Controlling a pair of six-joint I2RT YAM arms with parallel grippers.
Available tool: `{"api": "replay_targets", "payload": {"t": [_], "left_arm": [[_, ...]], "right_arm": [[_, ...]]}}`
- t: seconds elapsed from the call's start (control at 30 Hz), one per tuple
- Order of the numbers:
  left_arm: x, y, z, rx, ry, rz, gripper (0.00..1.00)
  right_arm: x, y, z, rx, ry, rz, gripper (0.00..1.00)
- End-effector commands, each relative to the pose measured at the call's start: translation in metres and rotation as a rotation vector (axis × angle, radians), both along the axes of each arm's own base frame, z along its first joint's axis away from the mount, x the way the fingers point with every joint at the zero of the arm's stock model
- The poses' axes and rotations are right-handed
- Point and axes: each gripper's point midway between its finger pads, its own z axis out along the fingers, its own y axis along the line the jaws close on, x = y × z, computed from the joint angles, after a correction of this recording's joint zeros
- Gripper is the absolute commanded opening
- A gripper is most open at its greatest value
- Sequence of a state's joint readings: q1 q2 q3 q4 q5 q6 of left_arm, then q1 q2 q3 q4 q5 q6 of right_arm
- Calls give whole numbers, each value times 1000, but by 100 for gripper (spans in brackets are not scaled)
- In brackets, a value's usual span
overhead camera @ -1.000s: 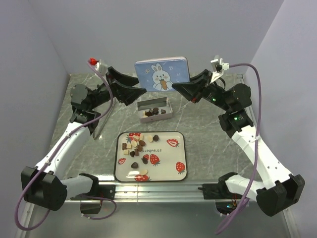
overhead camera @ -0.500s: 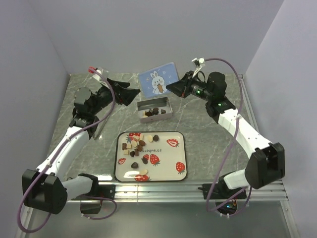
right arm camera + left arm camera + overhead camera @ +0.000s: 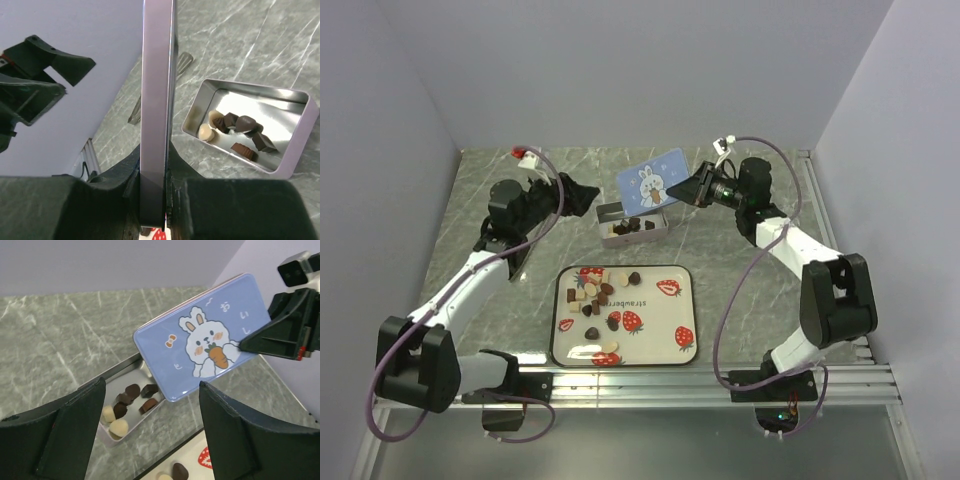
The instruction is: Pack the chocolate
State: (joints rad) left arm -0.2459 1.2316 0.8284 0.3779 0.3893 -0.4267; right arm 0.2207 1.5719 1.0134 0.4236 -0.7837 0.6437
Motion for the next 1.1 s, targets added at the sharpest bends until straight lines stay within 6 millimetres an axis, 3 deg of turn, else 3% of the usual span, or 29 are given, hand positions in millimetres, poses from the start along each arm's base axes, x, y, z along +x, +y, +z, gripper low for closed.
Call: {"api": "replay_targets", "payload": {"t": [0.0, 0.27, 0.7, 0.97, 1.07], "left_arm": [[12, 5, -11, 44, -13, 60, 81], [23, -9, -34, 62, 47, 37, 80], [38, -32, -80, 123, 148, 4, 79], [39, -44, -93, 139, 182, -32, 79], [40, -48, -100, 146, 198, -45, 79]], "right_arm": [[12, 1, 8, 46, -29, 20, 0], [22, 6, -28, 104, 93, 46, 0], [40, -1, -84, -7, 213, -27, 0], [48, -7, -101, -49, 245, -68, 1], [47, -11, -107, -69, 255, -87, 9]]}}
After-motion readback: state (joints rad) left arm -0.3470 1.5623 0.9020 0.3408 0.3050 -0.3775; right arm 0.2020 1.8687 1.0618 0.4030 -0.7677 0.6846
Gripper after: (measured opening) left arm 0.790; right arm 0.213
